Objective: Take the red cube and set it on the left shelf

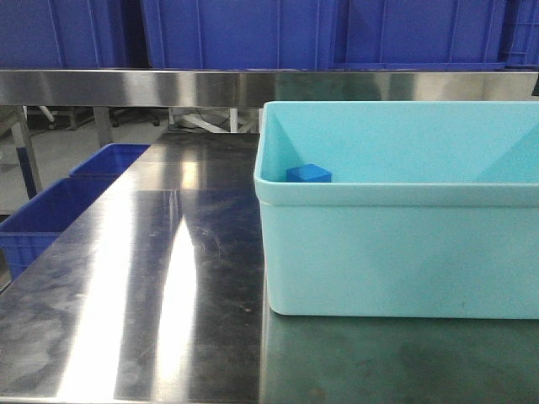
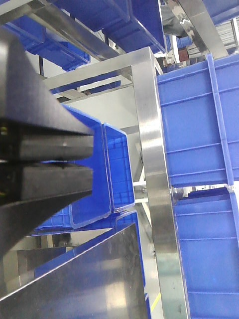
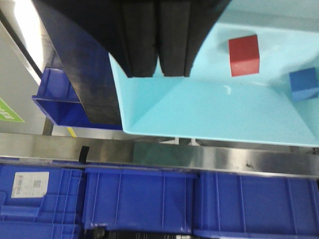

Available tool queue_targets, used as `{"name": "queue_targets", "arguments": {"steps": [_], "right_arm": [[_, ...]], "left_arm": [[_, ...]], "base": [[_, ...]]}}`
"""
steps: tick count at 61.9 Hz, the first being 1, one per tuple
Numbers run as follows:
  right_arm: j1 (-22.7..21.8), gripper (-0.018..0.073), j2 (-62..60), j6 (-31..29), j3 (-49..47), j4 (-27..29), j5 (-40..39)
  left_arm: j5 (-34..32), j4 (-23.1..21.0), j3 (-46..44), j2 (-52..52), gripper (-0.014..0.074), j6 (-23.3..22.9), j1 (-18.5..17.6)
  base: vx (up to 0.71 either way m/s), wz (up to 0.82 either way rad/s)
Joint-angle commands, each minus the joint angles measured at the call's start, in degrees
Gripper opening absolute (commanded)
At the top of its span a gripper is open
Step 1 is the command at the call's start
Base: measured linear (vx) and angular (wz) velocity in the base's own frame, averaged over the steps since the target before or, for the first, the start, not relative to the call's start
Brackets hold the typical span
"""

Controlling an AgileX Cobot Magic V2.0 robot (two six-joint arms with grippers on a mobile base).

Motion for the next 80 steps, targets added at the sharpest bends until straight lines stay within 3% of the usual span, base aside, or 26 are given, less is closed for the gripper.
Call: {"name": "queue_targets", "arguments": {"steps": [1,7,27,36,42,50,54,69,80], "right_arm": [[0.5,0.0058,4.9,3.8,-4.5,0.4,-5.2],[1.3,0.0058,11.5,6.2,-7.9,0.4,-4.4],[2.8,0.0058,32.2,6.2,-26.3,0.2,-7.8],[3.6,0.0068,41.8,6.2,-34.8,-0.1,-4.7],[6.0,0.0179,48.2,6.1,-40.2,-2.0,-0.7],[10.6,0.0482,56.8,6.1,-47.7,-4.8,5.3],[13.0,0.0568,61.4,6.1,-50.9,-6.4,9.8],[18.7,0.0583,74.8,6.1,-61.3,-9.6,24.6],[20.0,0.0583,79.3,6.1,-63.8,-9.9,25.7]], "left_arm": [[-5.2,-0.3,1.3,0.0,0.0106,0.0,-0.3],[-5.2,-0.3,1.3,0.0,0.0106,0.0,-0.3],[-5.2,-0.3,1.3,0.0,0.0106,0.0,-0.3],[-5.2,-0.3,1.3,0.0,0.0106,0.0,-0.3],[-5.2,-0.3,1.3,0.0,0.0106,0.0,-0.3],[-5.2,-0.3,1.3,0.0,0.0106,0.0,-0.3],[-5.2,-0.3,1.3,0.0,0.0106,0.0,-0.3],[-5.2,-0.3,1.3,0.0,0.0106,0.0,-0.3],[-5.2,-0.3,1.3,0.0,0.0106,0.0,-0.3]], "base": [[0.00,0.00],[0.00,0.00],[0.00,0.00],[0.00,0.00],[0.00,0.00],[0.00,0.00],[0.00,0.00],[0.00,0.00],[0.00,0.00]]}}
